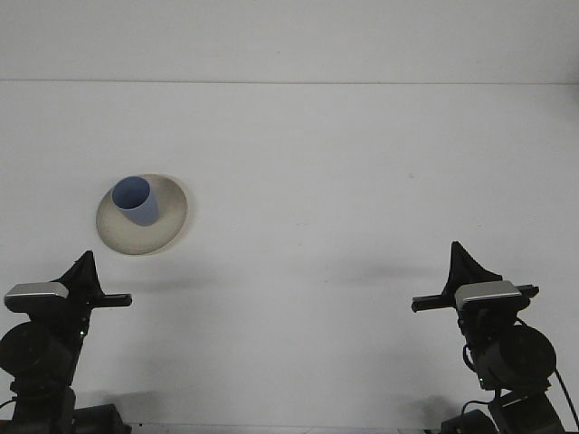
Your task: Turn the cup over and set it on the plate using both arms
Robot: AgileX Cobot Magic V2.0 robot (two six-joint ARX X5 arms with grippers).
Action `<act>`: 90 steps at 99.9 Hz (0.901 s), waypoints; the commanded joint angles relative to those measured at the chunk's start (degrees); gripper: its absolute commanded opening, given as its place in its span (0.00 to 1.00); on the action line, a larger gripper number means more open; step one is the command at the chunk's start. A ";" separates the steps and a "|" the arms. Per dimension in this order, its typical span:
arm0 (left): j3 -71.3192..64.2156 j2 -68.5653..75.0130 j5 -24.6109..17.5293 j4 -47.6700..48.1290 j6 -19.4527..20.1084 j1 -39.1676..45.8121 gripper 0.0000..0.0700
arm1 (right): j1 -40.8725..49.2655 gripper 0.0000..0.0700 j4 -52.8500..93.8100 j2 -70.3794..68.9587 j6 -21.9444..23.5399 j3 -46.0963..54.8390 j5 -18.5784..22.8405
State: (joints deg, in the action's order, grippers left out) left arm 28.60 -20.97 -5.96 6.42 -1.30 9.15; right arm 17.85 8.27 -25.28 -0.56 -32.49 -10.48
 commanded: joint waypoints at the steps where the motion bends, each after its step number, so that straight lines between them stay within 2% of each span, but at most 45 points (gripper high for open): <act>1: 0.59 0.07 0.04 -0.74 -0.92 0.22 0.02 | 0.09 0.00 -0.59 -0.22 0.74 -0.07 -0.09; 45: 0.59 0.13 0.04 -0.55 -0.92 0.22 0.02 | 0.09 0.00 -0.59 -0.22 0.76 -0.07 -0.09; 57: 0.31 1.64 0.24 -0.74 0.17 -0.59 0.02 | 0.09 0.00 -0.59 -0.20 0.76 -0.07 -0.09; 64: -1.07 2.32 4.31 -2.51 0.85 -2.86 0.02 | 0.09 0.00 -0.61 -0.22 0.74 -0.07 -0.09; 70: -4.52 4.07 9.92 -8.13 4.96 -6.38 0.02 | 0.09 0.00 -0.57 -0.22 0.76 -0.07 -0.09; 73: -6.73 5.14 11.15 -11.80 6.93 -7.87 0.02 | 0.09 0.00 -0.61 -0.22 0.76 -0.07 -0.09; 79: -11.04 8.02 11.69 -17.66 8.28 -9.49 0.02 | 0.09 0.00 -0.59 -0.22 0.74 -0.07 -0.09; 90: -17.31 12.96 11.69 -20.09 6.62 -9.62 0.02 | 0.09 0.00 -0.61 -0.20 0.76 -0.07 -0.09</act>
State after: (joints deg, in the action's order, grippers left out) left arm 13.26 -9.91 5.04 -12.51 4.71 -0.62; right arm 17.85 8.27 -25.28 -0.56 -32.49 -10.52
